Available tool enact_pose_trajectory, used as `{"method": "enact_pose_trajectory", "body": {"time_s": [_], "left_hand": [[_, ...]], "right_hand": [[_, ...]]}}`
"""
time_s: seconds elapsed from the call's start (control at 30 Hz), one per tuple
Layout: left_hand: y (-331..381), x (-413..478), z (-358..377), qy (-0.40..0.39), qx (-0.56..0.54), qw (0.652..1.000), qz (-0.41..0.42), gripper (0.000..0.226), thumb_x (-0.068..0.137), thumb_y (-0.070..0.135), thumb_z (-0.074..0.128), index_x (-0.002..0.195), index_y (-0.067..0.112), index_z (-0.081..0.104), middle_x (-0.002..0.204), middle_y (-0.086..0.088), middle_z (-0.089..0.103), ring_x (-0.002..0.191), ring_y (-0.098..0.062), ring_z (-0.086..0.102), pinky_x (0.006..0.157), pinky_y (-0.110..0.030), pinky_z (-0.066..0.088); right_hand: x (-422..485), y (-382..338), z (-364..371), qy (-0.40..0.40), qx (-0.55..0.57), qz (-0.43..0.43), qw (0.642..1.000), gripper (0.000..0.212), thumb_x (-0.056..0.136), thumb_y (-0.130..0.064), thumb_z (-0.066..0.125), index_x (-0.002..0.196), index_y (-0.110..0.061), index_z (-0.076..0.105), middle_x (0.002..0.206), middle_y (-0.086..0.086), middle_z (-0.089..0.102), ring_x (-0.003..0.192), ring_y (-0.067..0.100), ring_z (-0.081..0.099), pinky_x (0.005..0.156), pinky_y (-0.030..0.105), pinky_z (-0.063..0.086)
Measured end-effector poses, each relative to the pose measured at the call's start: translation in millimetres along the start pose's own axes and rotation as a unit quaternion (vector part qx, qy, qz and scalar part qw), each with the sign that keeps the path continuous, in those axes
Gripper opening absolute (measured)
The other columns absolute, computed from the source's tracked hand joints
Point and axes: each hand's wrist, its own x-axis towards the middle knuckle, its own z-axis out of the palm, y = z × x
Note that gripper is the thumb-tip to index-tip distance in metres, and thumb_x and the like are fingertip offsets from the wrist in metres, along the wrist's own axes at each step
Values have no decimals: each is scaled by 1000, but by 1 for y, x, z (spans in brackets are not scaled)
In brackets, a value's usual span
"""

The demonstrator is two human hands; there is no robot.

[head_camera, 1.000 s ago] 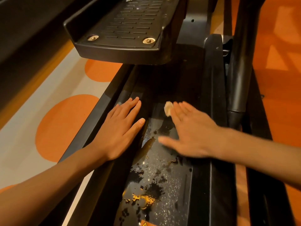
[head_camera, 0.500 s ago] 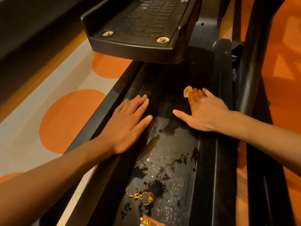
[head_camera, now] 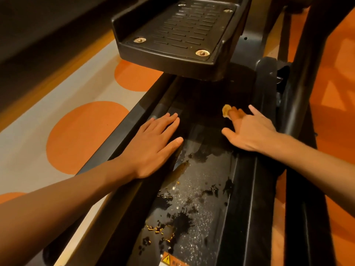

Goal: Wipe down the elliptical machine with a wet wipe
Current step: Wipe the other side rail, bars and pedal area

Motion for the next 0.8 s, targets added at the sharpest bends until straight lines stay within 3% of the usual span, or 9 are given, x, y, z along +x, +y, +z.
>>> {"method": "enact_pose_trajectory", "body": {"time_s": [0.07, 0.23, 0.33, 0.43, 0.6, 0.7, 0.8], "left_hand": [[-1, 0, 1, 0, 0, 1000, 2, 82, 97, 70, 0, 166, 26, 8, 173, 11, 3, 158, -2, -8, 127, -27, -9], [1, 0, 0, -1, -2, 1000, 2, 85, 95, 71, -3, 166, 26, 7, 173, 11, 2, 158, -2, -9, 127, -27, -10], [1, 1, -1, -1, 1, 1000, 3, 86, 94, 70, -4, 166, 25, 8, 174, 11, 2, 158, -3, -8, 129, -30, -7], [0, 3, 1, 3, 4, 1000, 5, 87, 94, 70, -5, 166, 25, 8, 174, 10, 3, 159, -5, -7, 130, -34, -4], [-1, 2, 2, 1, 4, 1000, 5, 86, 94, 71, -5, 166, 25, 8, 174, 9, 3, 159, -5, -6, 130, -35, -3], [0, 2, 1, 2, 4, 1000, 3, 86, 94, 70, -4, 166, 25, 8, 174, 9, 4, 159, -6, -5, 130, -35, -3], [0, 2, 1, 3, 5, 1000, 2, 85, 95, 69, -3, 166, 24, 9, 174, 8, 4, 159, -6, -5, 130, -35, -3]], "right_hand": [[13, 9, -2, -12, -11, 14, 1000, 71, 106, -55, 23, 163, -16, 11, 168, 11, 24, 155, 20, 23, 127, 37, -5], [-9, -9, -4, -9, -26, 35, 999, 82, 100, -64, 22, 159, -7, 25, 153, 15, 44, 147, 25, 36, 128, 40, -6], [-87, -55, 3, -29, -47, -13, 998, 106, 87, -75, 7, 159, 1, 20, 161, 20, 32, 153, 28, 24, 129, 42, -3], [-131, -78, 1, -113, -42, -68, 990, 107, 87, -75, 5, 161, 2, 4, 169, 21, 9, 158, 26, 4, 128, 41, -7], [-47, -31, -1, -42, -40, -5, 998, 90, 99, -68, 18, 162, -2, 14, 167, 16, 23, 156, 23, 18, 128, 37, -4], [13, -1, -12, -53, 25, 75, 995, 78, 104, -61, 21, 160, -7, 24, 160, 18, 37, 152, 26, 29, 128, 38, -1], [13, -21, -10, -45, 33, 50, 997, 86, 101, -67, 21, 163, -7, 10, 167, 19, 22, 155, 30, 20, 128, 39, 5]]}}
